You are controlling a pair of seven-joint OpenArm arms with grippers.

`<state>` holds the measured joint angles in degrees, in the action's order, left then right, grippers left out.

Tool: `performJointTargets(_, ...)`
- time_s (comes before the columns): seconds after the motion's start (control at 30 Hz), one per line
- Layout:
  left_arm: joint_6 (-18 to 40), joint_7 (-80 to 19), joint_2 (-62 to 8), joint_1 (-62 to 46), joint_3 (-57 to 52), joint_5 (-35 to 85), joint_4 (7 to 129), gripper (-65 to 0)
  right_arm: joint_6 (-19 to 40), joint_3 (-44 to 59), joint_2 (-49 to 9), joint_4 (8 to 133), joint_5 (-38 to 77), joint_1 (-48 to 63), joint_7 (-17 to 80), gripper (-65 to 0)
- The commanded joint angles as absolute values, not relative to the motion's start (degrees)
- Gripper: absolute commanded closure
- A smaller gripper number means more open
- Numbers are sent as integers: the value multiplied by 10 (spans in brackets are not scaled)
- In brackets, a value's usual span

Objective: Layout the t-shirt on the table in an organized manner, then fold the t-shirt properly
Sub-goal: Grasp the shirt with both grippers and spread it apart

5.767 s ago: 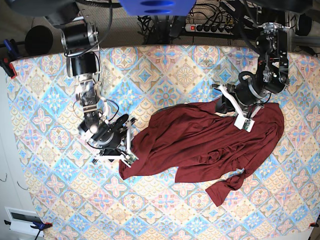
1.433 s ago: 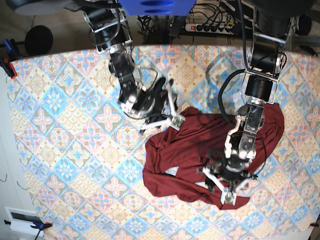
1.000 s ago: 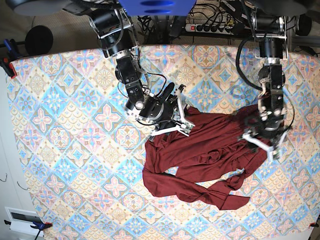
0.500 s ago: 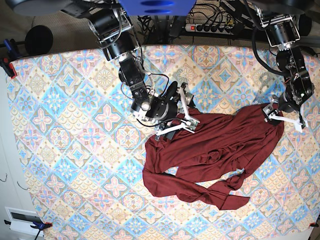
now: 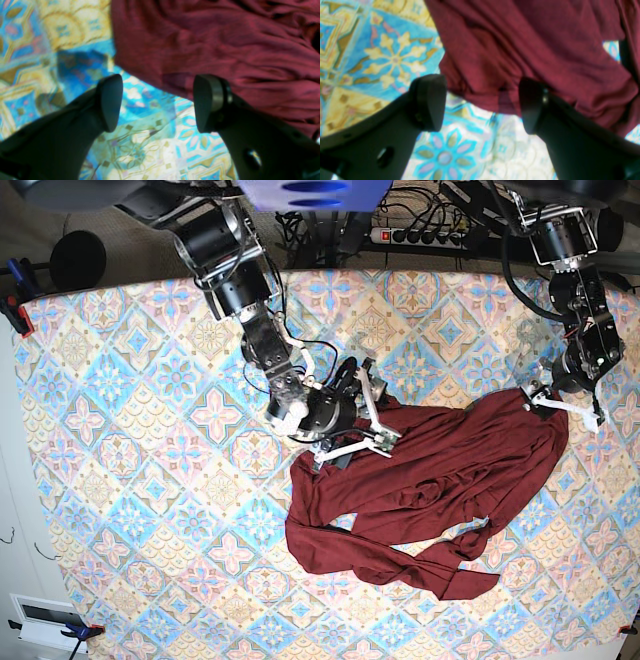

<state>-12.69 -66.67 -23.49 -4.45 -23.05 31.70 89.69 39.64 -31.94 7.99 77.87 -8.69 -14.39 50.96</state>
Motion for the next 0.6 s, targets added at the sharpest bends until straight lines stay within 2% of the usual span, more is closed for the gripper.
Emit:
performJointTargets(0.0,-126,-661,-244,-36,-235,320,906,-430,400,-342,90,783,-75,-164,490,-436)
performJointTargets(0.27,-126,-660,-244,-51,-235,321,906,-430,400,-436,89,718,-76,-222,473,-436)
performJointTargets(0.5,-126,-660,-244,-51,-235,321,906,-429,400,-483,58,653,-77,-250,444,-435)
performJointTargets(0.57,-126,-660,-244,-51,-235,321,906,-429,400,-488,49,640,-77,-250,444,-418)
